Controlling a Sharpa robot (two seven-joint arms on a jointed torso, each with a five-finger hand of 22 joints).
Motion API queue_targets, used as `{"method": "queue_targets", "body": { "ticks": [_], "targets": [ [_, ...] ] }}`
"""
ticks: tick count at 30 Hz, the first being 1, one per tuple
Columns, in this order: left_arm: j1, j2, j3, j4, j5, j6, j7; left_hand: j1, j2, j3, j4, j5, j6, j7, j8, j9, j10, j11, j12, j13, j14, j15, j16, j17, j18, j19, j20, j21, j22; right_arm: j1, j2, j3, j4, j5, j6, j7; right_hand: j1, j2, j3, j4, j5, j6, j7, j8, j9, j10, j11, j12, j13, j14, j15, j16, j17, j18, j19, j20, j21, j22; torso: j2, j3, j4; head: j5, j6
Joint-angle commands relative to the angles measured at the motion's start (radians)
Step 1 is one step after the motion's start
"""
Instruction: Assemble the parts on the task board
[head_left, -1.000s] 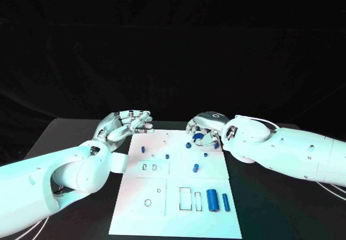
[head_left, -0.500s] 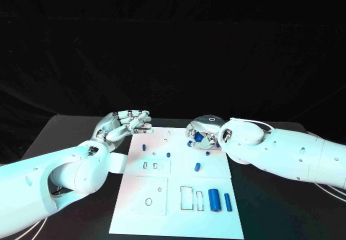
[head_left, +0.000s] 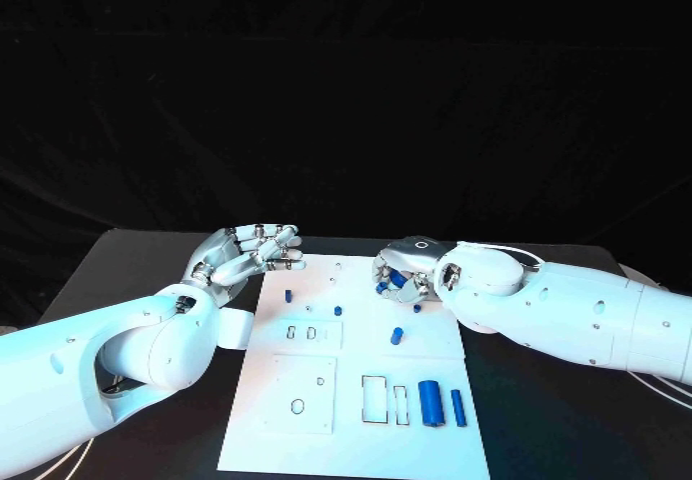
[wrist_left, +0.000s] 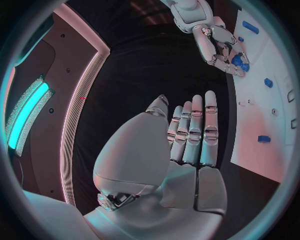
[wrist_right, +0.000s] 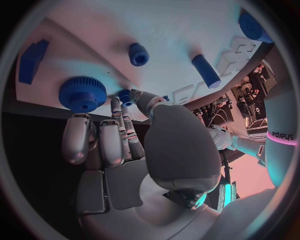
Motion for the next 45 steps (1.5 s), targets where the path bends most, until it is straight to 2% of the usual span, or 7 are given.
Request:
{"method": "queue_targets", "body": {
  "ticks": [1, 8, 13, 24, 30, 32, 45],
  "targets": [
    [0.003, 0.0, 0.001, 0.001, 0.006, 0.02, 0.001, -0.01, 0.0, 0.007, 0.0, -0.001, 0.006, 0.001, -0.006, -0.001, 0.008, 0.001, -0.005, -0.001, 0.008, 0.002, -0.006, 0.001, 0.014, 0.006, -0.001, -0.003, -0.001, -0.001, 0.002, 0.0, 0.0, -0.019, 0.019, -0.008, 0.01, 0.009, 0.016, 0.0, -0.003, 0.014, -0.003, 0.009, 0.004, 0.018, -0.006, 0.012, 0.003, 0.035, -0.001, 0.01, 0.008, -0.017, 0.01, -0.001, 0.014, 0.017, 0.004, 0.0005, 0.0012, 0.001, 0.001],
    [0.003, 0.0, 0.001, 0.0, 0.006, 0.023, -0.002, -0.013, 0.001, 0.009, 0.001, -0.001, 0.006, 0.002, -0.009, -0.002, 0.008, 0.002, -0.009, -0.001, 0.007, 0.003, -0.008, 0.003, 0.014, 0.007, 0.0, -0.006, -0.003, -0.001, 0.002, 0.0, -0.003, -0.019, 0.014, -0.013, 0.014, 0.033, 0.039, 0.004, -0.012, 0.042, -0.018, 0.023, 0.014, 0.046, -0.018, 0.027, 0.009, 0.039, -0.01, 0.028, 0.03, -0.023, 0.024, -0.007, 0.037, 0.052, 0.007, 0.0009, 0.0016, 0.0, -0.001],
    [0.003, 0.0, 0.001, 0.0, 0.007, 0.023, -0.004, -0.017, 0.003, 0.011, 0.001, -0.001, 0.006, 0.003, -0.011, -0.003, 0.009, 0.003, -0.012, -0.001, 0.007, 0.003, -0.01, 0.004, 0.014, 0.008, 0.0, -0.009, -0.005, -0.001, 0.002, 0.0, -0.002, -0.019, -0.016, -0.017, 0.038, 0.08, 0.065, -0.008, -0.061, 0.077, -0.038, 0.053, 0.037, 0.086, -0.038, 0.047, 0.02, 0.042, -0.026, 0.041, 0.044, -0.027, 0.034, -0.021, 0.056, 0.081, 0.01, 0.0015, 0.0007, 0.0, 0.0],
    [0.003, -0.001, 0.001, -0.005, 0.013, 0.024, -0.009, -0.018, 0.004, 0.014, 0.0, 0.0, 0.005, 0.004, -0.014, -0.005, 0.009, 0.003, -0.017, -0.001, 0.006, 0.004, -0.013, 0.006, 0.014, 0.009, 0.001, -0.012, -0.008, 0.005, -0.009, 0.006, 0.044, -0.006, -0.126, -0.039, 0.024, 0.08, 0.067, -0.006, -0.079, 0.083, -0.046, 0.071, 0.058, 0.094, -0.043, 0.049, 0.024, 0.043, -0.03, 0.047, 0.049, -0.036, 0.056, -0.027, 0.085, 0.128, 0.012, 0.0001, 0.0004, 0.001, 0.012],
    [0.003, 0.0, 0.001, -0.006, 0.02, 0.028, -0.009, -0.02, 0.003, 0.015, 0.0, -0.001, 0.003, 0.007, -0.017, -0.006, 0.008, 0.005, -0.021, -0.001, 0.006, 0.005, -0.015, 0.008, 0.014, 0.01, 0.001, -0.015, -0.01, 0.017, 0.038, 0.01, -0.009, 0.014, -0.168, -0.047, 0.012, 0.077, 0.065, 0.0, -0.085, 0.082, -0.048, 0.077, 0.065, 0.093, -0.044, 0.047, 0.025, 0.045, -0.031, 0.053, 0.057, -0.038, 0.061, -0.028, 0.092, 0.138, 0.016, -0.0016, 0.0026, 0.0, 0.022],
    [0.003, 0.0, 0.001, -0.006, 0.021, 0.029, -0.009, -0.02, 0.003, 0.015, 0.0, -0.001, 0.003, 0.007, -0.017, -0.006, 0.008, 0.005, -0.021, -0.001, 0.006, 0.005, -0.015, 0.008, 0.014, 0.01, 0.001, -0.015, -0.01, 0.019, 0.051, 0.01, -0.025, 0.016, -0.181, -0.05, 0.012, 0.077, 0.065, 0.0, -0.085, 0.082, -0.048, 0.077, 0.065, 0.093, -0.044, 0.047, 0.025, 0.045, -0.031, 0.053, 0.057, -0.038, 0.061, -0.028, 0.092, 0.138, 0.017, -0.0012, 0.0066, -0.001, 0.022],
    [0.003, 0.005, 0.001, -0.007, 0.023, 0.031, -0.011, -0.021, 0.003, 0.015, 0.0, -0.002, 0.003, 0.007, -0.018, -0.006, 0.008, 0.005, -0.023, -0.001, 0.006, 0.005, -0.016, 0.009, 0.014, 0.01, 0.002, -0.016, -0.011, 0.022, 0.155, 0.011, -0.124, 0.022, -0.24, -0.062, 0.009, 0.074, 0.067, 0.001, -0.085, 0.077, -0.048, 0.078, 0.07, 0.09, -0.044, 0.044, 0.025, 0.047, -0.031, 0.06, 0.067, -0.04, 0.067, -0.028, 0.099, 0.151, 0.021, -0.0006, 0.0091, 0.003, 0.02]
  ]
}}
